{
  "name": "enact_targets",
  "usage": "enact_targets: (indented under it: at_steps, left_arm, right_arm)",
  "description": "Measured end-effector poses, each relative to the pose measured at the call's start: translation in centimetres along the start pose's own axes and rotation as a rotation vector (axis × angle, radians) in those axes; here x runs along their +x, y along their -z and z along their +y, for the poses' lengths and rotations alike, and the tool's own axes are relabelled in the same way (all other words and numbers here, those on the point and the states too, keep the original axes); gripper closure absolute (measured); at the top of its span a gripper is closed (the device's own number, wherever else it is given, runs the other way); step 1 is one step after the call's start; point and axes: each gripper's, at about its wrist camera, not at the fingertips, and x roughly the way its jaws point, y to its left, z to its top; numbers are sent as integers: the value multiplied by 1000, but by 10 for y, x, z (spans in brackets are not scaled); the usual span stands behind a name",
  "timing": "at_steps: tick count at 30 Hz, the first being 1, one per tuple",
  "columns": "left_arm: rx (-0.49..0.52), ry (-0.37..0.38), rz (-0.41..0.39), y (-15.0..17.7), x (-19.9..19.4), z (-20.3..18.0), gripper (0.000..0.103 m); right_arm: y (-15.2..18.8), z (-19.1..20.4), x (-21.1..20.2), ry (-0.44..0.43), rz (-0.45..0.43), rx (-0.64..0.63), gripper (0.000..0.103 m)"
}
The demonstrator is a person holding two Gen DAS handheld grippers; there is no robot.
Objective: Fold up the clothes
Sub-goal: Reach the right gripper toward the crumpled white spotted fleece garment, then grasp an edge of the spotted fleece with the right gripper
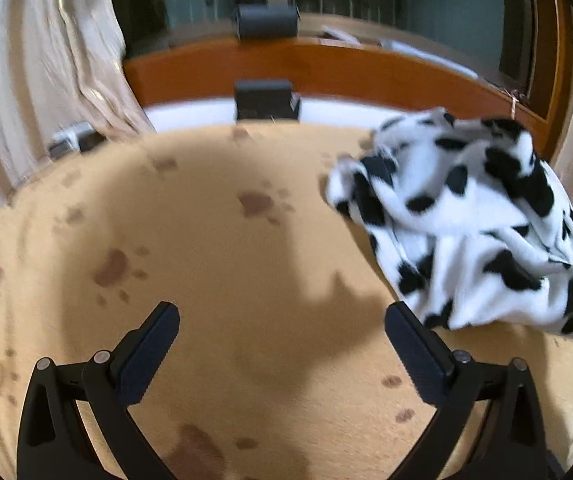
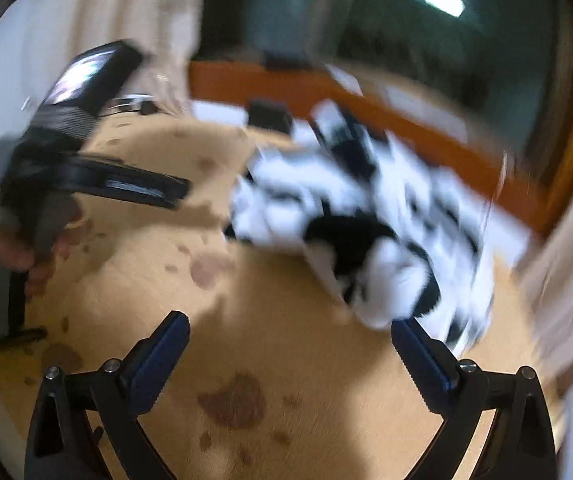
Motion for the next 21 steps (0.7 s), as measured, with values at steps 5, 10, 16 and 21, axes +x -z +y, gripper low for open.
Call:
enact_targets:
  at_steps: [5,10,16,21]
  left_arm:
    - [22,-46,-84,-7,-15,3,0]
    - [4,-32,-103,-7,-18,10,0]
    - [7,-33,-103,-5,-16,12,0]
    - [-1,-35,-87,-5,-11,13,0]
  right_arm:
    - [-14,8,6,80,-63,-208,1]
    - [-27,17,14,155,-121,-410,1]
    - [-13,31,56,122,-34,-433,2]
    - [-7,31,71,95,72,-545,38]
